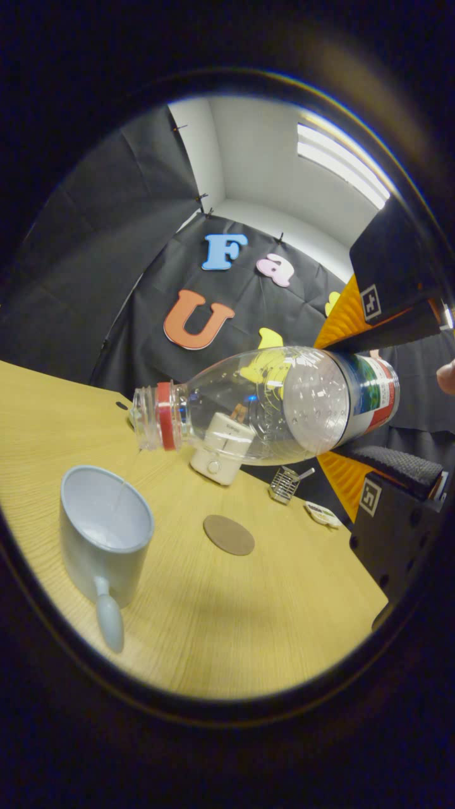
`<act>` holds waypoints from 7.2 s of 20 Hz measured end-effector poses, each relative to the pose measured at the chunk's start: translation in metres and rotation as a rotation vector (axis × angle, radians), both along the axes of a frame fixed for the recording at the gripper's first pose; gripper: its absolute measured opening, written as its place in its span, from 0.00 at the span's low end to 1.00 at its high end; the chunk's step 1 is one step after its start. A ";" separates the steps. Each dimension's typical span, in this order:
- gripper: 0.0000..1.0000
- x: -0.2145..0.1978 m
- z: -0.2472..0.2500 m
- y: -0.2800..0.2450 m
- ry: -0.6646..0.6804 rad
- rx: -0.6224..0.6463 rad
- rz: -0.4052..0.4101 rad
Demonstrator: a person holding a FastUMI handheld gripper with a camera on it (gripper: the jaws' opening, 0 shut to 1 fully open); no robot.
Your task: Take the bottle from table, then pour the juice into the cup, finally place the bottle on the coaster
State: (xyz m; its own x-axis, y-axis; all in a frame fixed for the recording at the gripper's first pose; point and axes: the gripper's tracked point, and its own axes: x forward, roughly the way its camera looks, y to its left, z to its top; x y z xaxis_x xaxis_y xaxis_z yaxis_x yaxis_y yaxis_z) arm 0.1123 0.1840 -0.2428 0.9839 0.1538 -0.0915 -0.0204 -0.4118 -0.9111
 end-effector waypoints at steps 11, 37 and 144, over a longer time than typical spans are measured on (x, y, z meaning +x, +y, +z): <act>0.75 0.001 0.006 0.007 -0.026 -0.043 0.022; 0.76 -0.020 -0.039 -0.034 0.276 0.648 -0.197; 1.00 -0.014 0.163 -0.127 0.286 2.074 -0.173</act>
